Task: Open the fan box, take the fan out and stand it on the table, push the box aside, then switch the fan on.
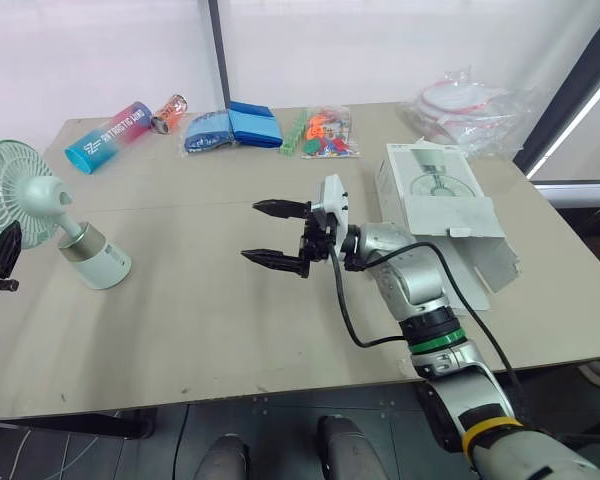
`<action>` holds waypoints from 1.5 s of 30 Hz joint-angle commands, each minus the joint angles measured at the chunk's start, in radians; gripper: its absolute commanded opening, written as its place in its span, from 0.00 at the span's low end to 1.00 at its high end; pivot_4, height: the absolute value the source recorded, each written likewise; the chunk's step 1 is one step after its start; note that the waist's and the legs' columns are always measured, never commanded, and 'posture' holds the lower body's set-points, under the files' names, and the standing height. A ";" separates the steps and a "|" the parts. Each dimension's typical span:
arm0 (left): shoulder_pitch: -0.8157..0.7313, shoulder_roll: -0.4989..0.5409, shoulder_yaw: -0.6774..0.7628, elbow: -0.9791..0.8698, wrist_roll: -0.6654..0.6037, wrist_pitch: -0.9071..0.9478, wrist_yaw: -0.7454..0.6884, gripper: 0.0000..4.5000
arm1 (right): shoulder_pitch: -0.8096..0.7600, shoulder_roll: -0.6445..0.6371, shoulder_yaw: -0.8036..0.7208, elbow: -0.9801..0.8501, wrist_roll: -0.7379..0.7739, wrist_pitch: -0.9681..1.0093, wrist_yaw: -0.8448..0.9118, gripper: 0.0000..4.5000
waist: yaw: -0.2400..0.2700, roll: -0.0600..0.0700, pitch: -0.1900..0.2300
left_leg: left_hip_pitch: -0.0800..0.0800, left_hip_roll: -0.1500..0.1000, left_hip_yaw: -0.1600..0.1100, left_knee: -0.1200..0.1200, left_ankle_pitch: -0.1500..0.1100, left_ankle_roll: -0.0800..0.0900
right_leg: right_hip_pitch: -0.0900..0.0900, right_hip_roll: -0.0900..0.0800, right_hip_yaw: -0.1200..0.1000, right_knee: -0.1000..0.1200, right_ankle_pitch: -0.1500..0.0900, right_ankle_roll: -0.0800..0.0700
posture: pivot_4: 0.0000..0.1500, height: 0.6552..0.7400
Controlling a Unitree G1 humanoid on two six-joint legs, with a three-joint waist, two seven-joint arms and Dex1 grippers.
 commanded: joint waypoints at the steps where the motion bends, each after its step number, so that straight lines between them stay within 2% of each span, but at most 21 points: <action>1: 0.009 -0.009 0.010 -0.099 -0.043 0.023 0.008 0.46 | -0.023 0.018 -0.026 -0.036 0.033 0.015 -0.022 1.00 | 0.000 0.000 0.000 | 0.000 0.000 0.000 0.000 0.000 0.000 | 0.000 0.000 0.000 0.000 0.000 0.000 | 1.00 1.00; 8: -0.034 -0.020 -0.089 -0.309 -0.102 0.135 0.053 0.46 | -0.042 0.040 -0.024 -0.018 0.028 0.022 -0.051 1.00 | 0.003 -0.001 0.001 | -0.001 0.000 -0.001 0.000 0.000 -0.001 | 0.000 0.000 0.000 0.000 0.000 0.000 | 1.00 1.00; 13: -0.093 0.007 -0.167 -0.367 -0.083 0.202 0.072 0.46 | -0.064 0.069 -0.028 -0.002 0.019 0.013 -0.089 1.00 | -0.001 -0.002 0.001 | -0.002 0.000 -0.002 0.000 0.001 -0.002 | -0.001 0.000 0.000 0.000 0.001 0.001 | 1.00 1.00; 19: -0.206 0.004 -0.283 -0.391 -0.031 0.254 0.107 0.46 | -0.091 0.102 -0.017 -0.002 -0.015 0.039 -0.184 1.00 | -0.004 -0.002 0.001 | -0.002 0.000 -0.002 0.000 0.001 -0.002 | -0.002 0.002 0.000 0.000 0.001 0.000 | 1.00 1.00; 26: -0.257 -0.024 -0.367 -0.409 -0.011 0.273 0.113 0.46 | -0.114 0.111 0.009 -0.021 -0.066 0.144 -0.275 1.00 | -0.003 -0.002 0.001 | -0.003 0.000 -0.002 -0.001 0.001 -0.003 | -0.004 0.002 0.001 0.000 0.002 -0.001 | 1.00 1.00; 36: -0.302 -0.084 -0.421 -0.434 -0.024 0.308 0.136 0.46 | -0.122 0.124 0.013 0.016 -0.113 0.185 -0.354 1.00 | -0.005 -0.002 0.001 | -0.014 0.000 -0.002 0.000 0.007 -0.013 | -0.015 0.002 0.001 0.001 0.006 -0.001 | 1.00 1.00; 45: -0.318 -0.105 -0.442 -0.443 -0.028 0.317 0.125 0.46 | -0.146 0.152 0.007 0.054 -0.118 0.218 -0.401 1.00 | -0.007 -0.002 0.001 | -0.015 0.000 -0.002 0.000 0.007 -0.012 | -0.015 0.002 0.001 0.001 0.006 -0.001 | 1.00 1.00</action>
